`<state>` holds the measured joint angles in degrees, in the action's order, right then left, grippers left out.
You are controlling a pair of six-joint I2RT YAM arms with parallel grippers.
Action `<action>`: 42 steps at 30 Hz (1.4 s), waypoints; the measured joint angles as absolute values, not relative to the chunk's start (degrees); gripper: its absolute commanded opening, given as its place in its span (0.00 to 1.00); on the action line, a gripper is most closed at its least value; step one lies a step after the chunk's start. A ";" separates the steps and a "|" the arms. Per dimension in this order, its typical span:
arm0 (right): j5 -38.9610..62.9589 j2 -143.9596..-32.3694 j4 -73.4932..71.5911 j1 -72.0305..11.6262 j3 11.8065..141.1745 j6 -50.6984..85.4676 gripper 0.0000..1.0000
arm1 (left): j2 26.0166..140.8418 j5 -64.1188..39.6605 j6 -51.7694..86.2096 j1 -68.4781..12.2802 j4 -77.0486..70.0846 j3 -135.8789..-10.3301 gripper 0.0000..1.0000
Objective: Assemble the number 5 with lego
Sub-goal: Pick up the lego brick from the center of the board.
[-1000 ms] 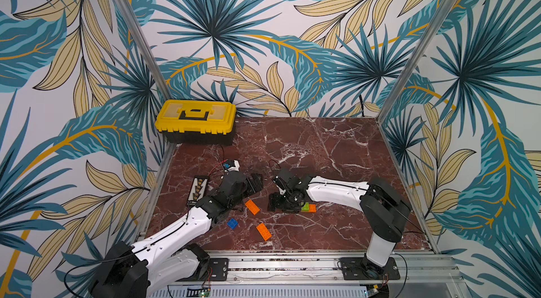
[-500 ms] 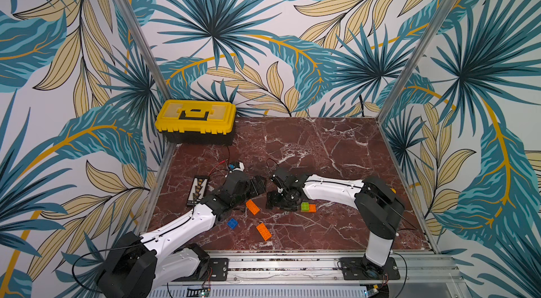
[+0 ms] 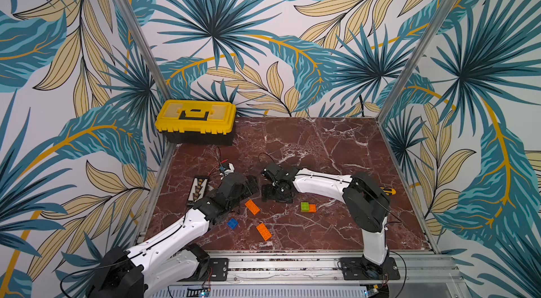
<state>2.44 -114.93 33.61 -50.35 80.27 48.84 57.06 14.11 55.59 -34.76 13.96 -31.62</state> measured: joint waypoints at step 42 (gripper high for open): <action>-13.74 -118.43 40.12 -54.43 83.94 56.71 0.65 | 47.48 22.98 59.40 -34.44 25.69 -31.03 1.00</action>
